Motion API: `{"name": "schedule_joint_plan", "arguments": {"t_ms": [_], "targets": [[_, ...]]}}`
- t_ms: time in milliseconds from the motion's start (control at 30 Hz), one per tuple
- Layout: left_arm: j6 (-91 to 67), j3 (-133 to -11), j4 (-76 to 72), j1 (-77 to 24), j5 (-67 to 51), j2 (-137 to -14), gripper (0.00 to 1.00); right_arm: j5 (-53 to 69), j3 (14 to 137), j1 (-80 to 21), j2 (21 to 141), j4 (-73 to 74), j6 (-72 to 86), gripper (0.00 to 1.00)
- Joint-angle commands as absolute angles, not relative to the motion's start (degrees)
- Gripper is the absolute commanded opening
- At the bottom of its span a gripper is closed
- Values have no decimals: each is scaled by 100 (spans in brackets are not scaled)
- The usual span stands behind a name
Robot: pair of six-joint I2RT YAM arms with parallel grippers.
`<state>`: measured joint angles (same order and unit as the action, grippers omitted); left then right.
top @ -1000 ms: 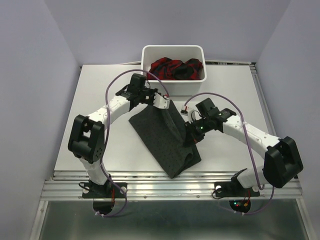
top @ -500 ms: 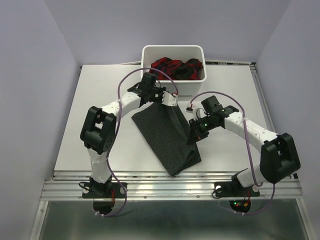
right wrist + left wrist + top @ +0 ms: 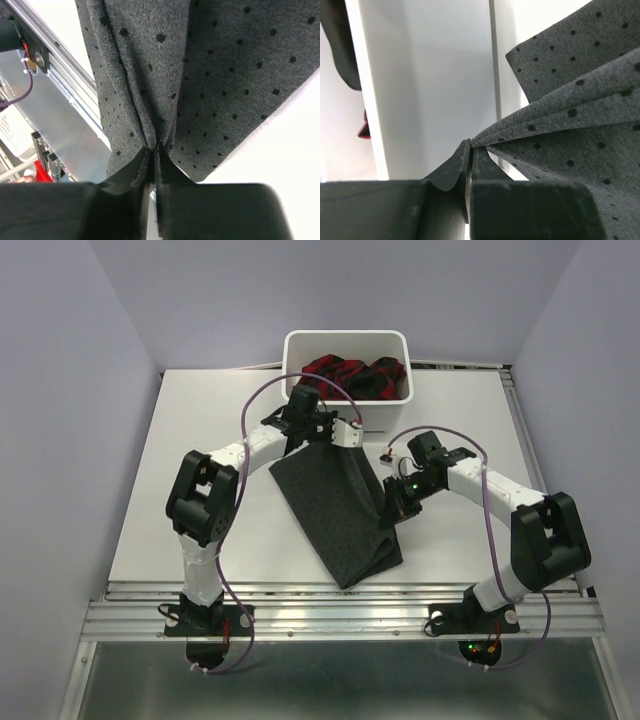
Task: Fold and stack the skirts
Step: Fold the skirt
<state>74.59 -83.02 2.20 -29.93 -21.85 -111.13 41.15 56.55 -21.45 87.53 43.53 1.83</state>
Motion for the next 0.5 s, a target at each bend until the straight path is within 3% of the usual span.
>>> {"name": "schedule_joint_plan", "arguments": {"t_ms": [0, 33, 133, 167, 233, 367, 467], "targets": [[7277, -8587, -229, -3164, -2136, -11135, 14, 4157, 5695, -2101, 8789, 4544, 351, 13], [7277, -8622, -229, -3242, -2005, -11179, 20, 4088, 5687, -2101, 8806, 4544, 404, 17], [6980, -8832, -229, -3313, -1829, -11399, 60, 3832, 5678, -2048, 8868, 4561, 545, 44], [6683, -8946, -229, -3331, -1785, -11443, 73, 3815, 5686, -2048, 8851, 4562, 554, 67], [6365, -8965, -263, -3322, -1845, -11252, 80, 3762, 5730, -1934, 8658, 4544, 606, 74], [5355, -8772, -395, -3235, -2003, -10489, 80, 3569, 5976, -1793, 8132, 4386, 773, 87], [4021, -8535, -484, -3051, -2074, -9803, 80, 3244, 6047, -1740, 8086, 4228, 879, 92]]}}
